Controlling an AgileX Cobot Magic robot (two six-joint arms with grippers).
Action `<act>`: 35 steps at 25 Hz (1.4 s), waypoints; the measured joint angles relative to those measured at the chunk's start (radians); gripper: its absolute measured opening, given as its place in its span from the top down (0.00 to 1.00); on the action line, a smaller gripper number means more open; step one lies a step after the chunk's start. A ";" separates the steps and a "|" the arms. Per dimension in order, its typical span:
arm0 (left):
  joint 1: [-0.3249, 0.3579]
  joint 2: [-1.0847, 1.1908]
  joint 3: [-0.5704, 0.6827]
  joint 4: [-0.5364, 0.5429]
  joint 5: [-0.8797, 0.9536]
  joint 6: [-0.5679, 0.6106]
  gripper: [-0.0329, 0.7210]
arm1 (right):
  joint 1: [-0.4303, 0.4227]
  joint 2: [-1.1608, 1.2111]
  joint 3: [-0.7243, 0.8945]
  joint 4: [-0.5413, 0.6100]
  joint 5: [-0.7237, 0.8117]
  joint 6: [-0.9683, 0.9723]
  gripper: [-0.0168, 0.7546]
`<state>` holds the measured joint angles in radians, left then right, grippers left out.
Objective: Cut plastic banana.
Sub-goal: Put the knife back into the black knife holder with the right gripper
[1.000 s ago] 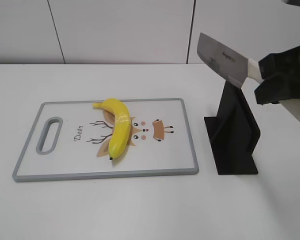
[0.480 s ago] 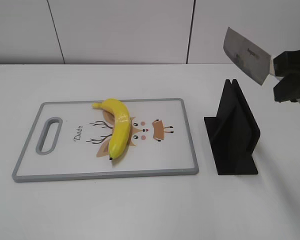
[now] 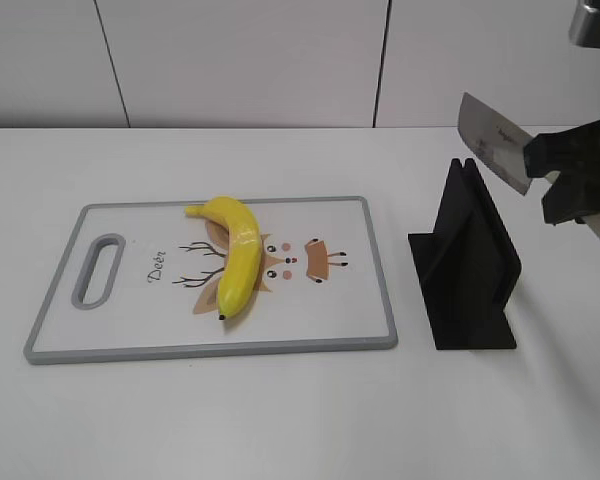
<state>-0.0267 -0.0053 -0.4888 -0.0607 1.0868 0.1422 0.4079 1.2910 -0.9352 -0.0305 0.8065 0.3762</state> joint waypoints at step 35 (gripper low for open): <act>0.000 0.000 0.000 0.003 0.000 0.000 0.19 | 0.000 0.175 0.000 0.094 -0.004 -0.036 0.76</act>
<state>-0.0267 -0.0053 -0.4888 -0.0577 1.0868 0.1422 0.4079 1.4658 -0.9352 0.0631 0.8022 0.3399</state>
